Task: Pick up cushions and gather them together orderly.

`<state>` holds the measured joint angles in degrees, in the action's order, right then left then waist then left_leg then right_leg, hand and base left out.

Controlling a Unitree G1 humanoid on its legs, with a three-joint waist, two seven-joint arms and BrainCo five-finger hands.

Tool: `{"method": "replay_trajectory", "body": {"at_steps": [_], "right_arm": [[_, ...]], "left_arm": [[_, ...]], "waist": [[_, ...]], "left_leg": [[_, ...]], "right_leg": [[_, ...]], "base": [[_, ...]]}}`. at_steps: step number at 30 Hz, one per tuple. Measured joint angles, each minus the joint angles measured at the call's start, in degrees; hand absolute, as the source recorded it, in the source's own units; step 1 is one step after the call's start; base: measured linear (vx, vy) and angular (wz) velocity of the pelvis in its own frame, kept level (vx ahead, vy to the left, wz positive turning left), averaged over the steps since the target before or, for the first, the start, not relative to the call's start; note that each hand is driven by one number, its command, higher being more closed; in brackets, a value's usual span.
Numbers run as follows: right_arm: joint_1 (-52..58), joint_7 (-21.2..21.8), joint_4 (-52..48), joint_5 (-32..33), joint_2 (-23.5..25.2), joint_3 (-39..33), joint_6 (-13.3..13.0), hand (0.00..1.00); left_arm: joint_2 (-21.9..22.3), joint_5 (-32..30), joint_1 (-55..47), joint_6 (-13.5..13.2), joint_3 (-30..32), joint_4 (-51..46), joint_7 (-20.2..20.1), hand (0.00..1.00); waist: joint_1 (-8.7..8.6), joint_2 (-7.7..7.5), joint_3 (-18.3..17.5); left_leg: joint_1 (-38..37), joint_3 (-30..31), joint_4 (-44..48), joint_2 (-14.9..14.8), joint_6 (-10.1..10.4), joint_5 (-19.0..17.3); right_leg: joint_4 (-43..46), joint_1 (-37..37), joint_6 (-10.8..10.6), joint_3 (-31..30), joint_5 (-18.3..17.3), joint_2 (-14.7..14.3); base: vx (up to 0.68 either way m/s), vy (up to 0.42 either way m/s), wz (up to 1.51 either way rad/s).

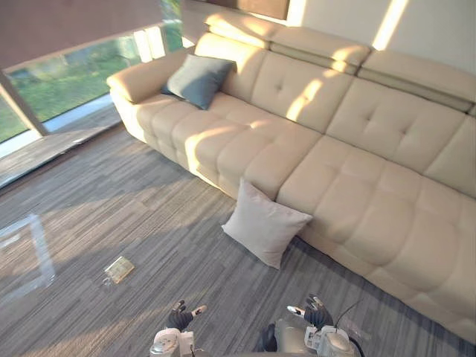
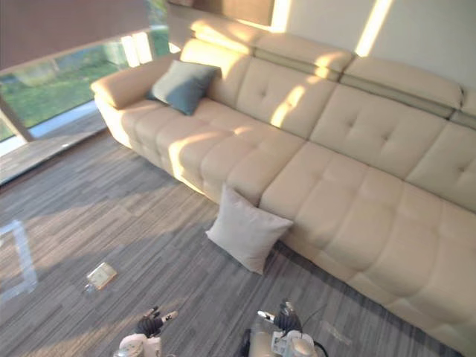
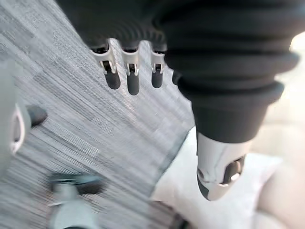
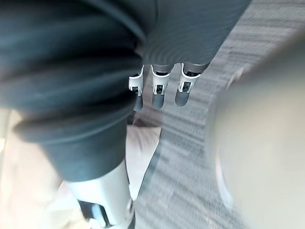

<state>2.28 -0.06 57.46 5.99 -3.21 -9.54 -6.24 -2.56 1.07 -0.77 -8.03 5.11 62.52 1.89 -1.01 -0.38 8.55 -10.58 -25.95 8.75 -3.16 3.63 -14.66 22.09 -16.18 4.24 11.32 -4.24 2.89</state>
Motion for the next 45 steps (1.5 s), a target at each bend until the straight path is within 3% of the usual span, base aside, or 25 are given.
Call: {"method": "replay_trajectory", "body": {"at_steps": [1, 2, 4, 5, 8, 11, 13, 14, 15, 16, 17, 18, 19, 21, 22, 24, 26, 28, 30, 31, 32, 36, 38, 41, 45], "right_arm": [[0.1, 0.1, -0.3, -0.5, -0.5, -1.4, 0.0, 0.00], [0.2, 0.0, -0.4, -0.5, -0.4, -1.8, 0.0, 0.00], [0.6, 0.0, -0.6, -0.5, -0.1, -2.4, 0.1, 0.00], [1.4, 0.0, -1.2, -0.6, -0.1, -1.6, 0.3, 0.00], [2.1, -0.1, -2.8, -0.9, 0.3, -0.9, 0.5, 0.00], [2.1, -0.2, -2.8, -0.9, 0.5, -1.4, 0.8, 0.00], [1.9, -0.5, -2.7, -0.9, 0.8, -1.5, 1.0, 0.00], [2.2, -0.6, -2.5, -0.9, 1.0, -1.5, 1.1, 0.00], [2.3, -0.7, -2.1, -0.9, 0.9, -1.5, 1.2, 0.00], [2.3, -0.7, -1.9, -1.0, 0.8, -1.5, 1.2, 0.00], [2.6, -0.8, -1.4, -1.0, 0.6, -1.5, 1.2, 0.00], [2.3, -0.9, 0.0, -1.1, 0.9, -1.5, 1.3, 0.00], [2.6, -0.9, 0.0, -1.1, 1.3, -1.4, 1.4, 0.00], [2.9, -0.9, 0.6, -1.1, 3.2, -1.5, 1.4, 0.00], [2.8, -0.9, 0.7, -1.1, 3.2, -1.5, 1.4, 0.00], [2.4, -0.6, 0.8, -1.4, 2.6, -1.5, 1.4, 0.00], [1.8, -0.6, 0.8, -1.4, 2.3, -1.3, 1.4, 0.00], [1.2, -0.6, 0.8, -1.4, 2.2, -0.7, 1.2, 0.00], [0.7, -0.5, 0.8, -1.5, 2.0, 0.5, 0.9, 0.00], [0.4, -0.5, 0.9, -1.5, 2.0, 0.8, 1.0, 0.00], [0.2, -0.5, 1.1, -1.5, 1.9, 0.8, 1.0, 0.00], [0.3, -0.6, 3.0, -1.1, -1.8, 0.1, 0.8, 0.00], [0.7, -0.7, 3.5, -1.3, -1.8, -0.3, 0.8, 0.00], [0.6, -1.0, 4.4, -1.3, -1.4, -1.5, 0.8, 0.00], [0.6, -1.2, 4.0, -1.0, -1.4, -1.7, 0.8, 0.00]], "left_arm": [[0.6, -0.6, 0.1, 0.0, 0.3, 0.0, 0.0, 0.00], [0.9, -1.0, 0.1, 0.0, 0.6, -0.1, 0.0, 0.00], [1.7, -1.1, -0.2, 0.0, 2.6, -1.6, -0.1, 0.00], [2.7, -1.1, -0.9, -0.1, 4.3, -4.0, -0.2, 0.00], [3.2, -1.0, -2.4, -0.1, 5.1, -7.4, -1.0, 0.00], [3.5, -1.0, -2.3, -0.2, 5.2, -8.1, -0.9, 0.00], [3.3, -0.9, -2.0, -0.2, 5.0, -8.0, -0.9, 0.00], [3.2, -0.9, -1.8, -0.3, 5.0, -7.9, -0.9, 0.00], [3.2, -0.8, -1.6, -0.4, 4.7, -7.2, -0.9, 0.00], [3.1, -0.8, -1.6, -0.5, 4.3, -7.0, -0.9, 0.00], [3.1, -0.8, -1.6, -0.6, 2.9, -6.3, -0.9, 0.00], [2.0, -0.9, -0.7, -0.6, 2.1, -5.4, -1.0, 0.00], [1.5, -0.9, -0.4, -0.5, 1.8, -4.8, -1.0, 0.00], [-0.4, -1.0, 0.0, -0.4, -0.4, -2.7, -1.0, 0.00], [-0.6, -1.0, 0.2, -0.3, -0.8, -2.2, -1.0, 0.00], [-1.0, -1.0, 0.3, -0.2, -2.7, -1.1, -1.0, 0.00], [-1.5, -0.9, -0.1, -0.1, -2.7, -0.6, -1.0, 0.00], [-2.2, -0.9, -0.5, -0.1, -2.7, 0.1, -0.9, 0.00], [-2.4, -0.9, -0.8, -0.1, -2.8, 0.1, -1.0, 0.00], [-2.6, -0.8, -0.8, -0.2, -3.0, 0.0, -1.0, 0.00], [-3.2, -0.8, -0.8, -0.1, -4.0, 0.2, -1.0, 0.00], [-0.6, -0.9, -1.3, -0.1, -3.9, 2.1, -1.0, 0.00], [-0.7, -1.0, -1.3, -0.1, -3.8, 2.2, -1.0, 0.00], [-1.7, -1.0, -1.1, -0.2, -3.7, 1.8, -1.0, 0.00], [-2.1, -0.8, -1.0, -0.2, -1.5, 0.9, -0.9, 0.00]], "waist": [[0.05, 0.97, 0.3], [-0.11, 1.09, 0.3], [-0.21, 1.52, 0.4], [0.45, 2.00, 0.6], [1.09, 2.15, 0.6], [1.69, 2.12, 0.6], [1.87, 1.70, 0.7], [1.88, 1.00, 0.4], [1.99, 0.62, 0.3], [1.99, 0.79, 0.2], [2.23, 1.48, -0.4], [2.41, 0.01, -1.0], [2.41, -0.75, -1.4], [2.39, -3.33, -2.9], [2.31, -3.34, -2.9], [2.00, -2.55, -2.5], [2.03, -2.32, -2.4], [1.88, -2.08, -2.3], [1.69, -1.98, -2.4], [1.74, -2.12, -2.3], [1.76, -2.54, -2.4], [1.28, 2.80, -2.8], [1.13, 2.66, -2.8], [1.25, 1.04, -2.2], [1.62, -0.44, -1.6]], "left_leg": [[0.0, 2.9, 2.1, -0.4, 0.8, 0.5], [0.3, 3.4, 3.6, -0.6, 0.9, 0.4], [5.6, 5.8, 20.8, -4.5, 2.5, -0.1], [10.9, 8.0, 35.8, -8.6, 5.1, 1.4], [17.4, 8.9, 48.2, -12.7, 4.3, 0.9], [20.5, 7.6, 41.1, -12.9, 1.8, -0.6], [22.0, 9.3, 30.8, -10.7, 2.0, -0.8], [22.8, 12.3, 22.8, -7.8, 2.4, -0.2], [22.6, 17.2, 12.7, -4.2, 3.2, 2.5], [22.2, 18.9, 9.4, -3.5, 3.3, 4.0], [22.1, 21.2, 4.7, -3.2, 4.3, 8.7], [21.0, 19.9, 5.9, -2.1, 1.9, 11.7], [20.5, 19.2, 5.5, -1.6, 1.7, 11.1], [18.0, 14.8, 5.2, 0.1, -0.7, 8.9], [17.3, 14.2, 5.1, 0.3, -1.1, 8.7], [12.2, 11.1, 2.3, 0.9, -3.0, 7.5], [9.2, 9.1, 0.8, 0.9, -3.2, 7.4], [6.2, 7.6, -1.1, 0.6, -3.2, 7.4], [5.6, 7.0, -2.1, 0.6, -3.2, 7.4], [5.7, 6.9, -2.2, 1.1, -3.1, 7.4], [5.7, 7.4, -2.4, 2.1, -3.0, 7.4], [5.6, 11.4, -4.2, 0.7, -1.9, 7.9], [5.4, 12.7, -4.7, -0.1, -1.3, 8.3], [6.2, 13.8, -3.1, -1.5, 0.3, 8.3], [9.0, 13.9, 0.4, -1.7, 0.4, 8.2]], "right_leg": [[1.7, 0.3, 0.1, 0.3, -3.1, 0.2], [2.1, 0.7, 0.3, 0.4, -3.9, 0.3], [1.9, 4.4, 0.3, 1.0, -6.6, -0.6], [0.9, 7.8, 0.9, 0.9, -8.0, -2.2], [0.5, 12.9, 2.2, -1.5, -11.7, -3.7], [-1.3, 15.9, 0.9, -5.9, -11.9, -3.6], [-3.3, 18.0, -0.1, -9.1, -11.9, -2.6], [-4.4, 18.8, -0.9, -10.9, -12.1, -1.1], [-6.1, 20.2, -2.5, -13.1, -12.3, 0.3], [-6.7, 20.4, -3.1, -13.7, -12.3, 0.6], [-7.7, 21.2, -4.8, -15.3, -12.9, 0.5], [-7.6, 22.0, -6.6, -17.5, -13.7, 2.2], [-7.5, 22.0, -7.5, -17.9, -13.2, 2.8], [-3.3, 20.0, -10.4, -18.9, -11.0, 5.3], [-1.6, 19.4, -11.1, -19.1, -10.5, 5.6], [9.9, 14.8, -11.8, -19.2, -7.8, 6.3], [14.8, 12.8, -11.7, -16.2, -9.0, 6.9], [15.3, 11.2, -10.4, -8.8, -11.1, 7.9], [11.0, 9.7, -9.8, -3.2, -11.4, 7.8], [5.9, 9.1, -9.2, -2.1, -9.3, 6.8], [2.2, 9.1, -6.5, -1.5, -8.1, 6.3], [-6.8, 13.3, -5.7, -0.7, -6.5, 3.3], [-8.1, 14.2, -5.2, 0.1, -6.2, 2.6], [-9.8, 15.5, -4.6, 1.3, -5.7, 1.5], [-8.9, 13.9, -4.3, 0.8, -5.3, 1.8]], "base": [[0.38, -0.095, -0.06], [0.45, -0.173, 0.12], [0.35, -0.161, 0.14], [0.26, -0.100, -0.05], [0.34, -0.035, -0.45], [0.32, 0.085, -0.78], [0.35, 0.186, -0.85], [0.37, 0.266, -0.74], [0.44, 0.335, -0.74], [0.45, 0.381, -0.80], [0.39, 0.368, -0.85], [0.40, 0.347, -0.83], [0.40, 0.319, -0.70], [0.36, 0.286, -0.64], [0.31, 0.280, -0.61], [0.26, 0.257, -0.51], [0.18, 0.185, -0.47], [0.14, 0.099, -0.43], [0.09, -0.007, -0.19], [0.09, -0.071, -0.13], [0.11, -0.125, -0.26], [0.09, -0.105, -0.14], [0.04, -0.124, 0.13], [-0.02, -0.118, 0.20], [-0.06, -0.038, -0.03]]}}
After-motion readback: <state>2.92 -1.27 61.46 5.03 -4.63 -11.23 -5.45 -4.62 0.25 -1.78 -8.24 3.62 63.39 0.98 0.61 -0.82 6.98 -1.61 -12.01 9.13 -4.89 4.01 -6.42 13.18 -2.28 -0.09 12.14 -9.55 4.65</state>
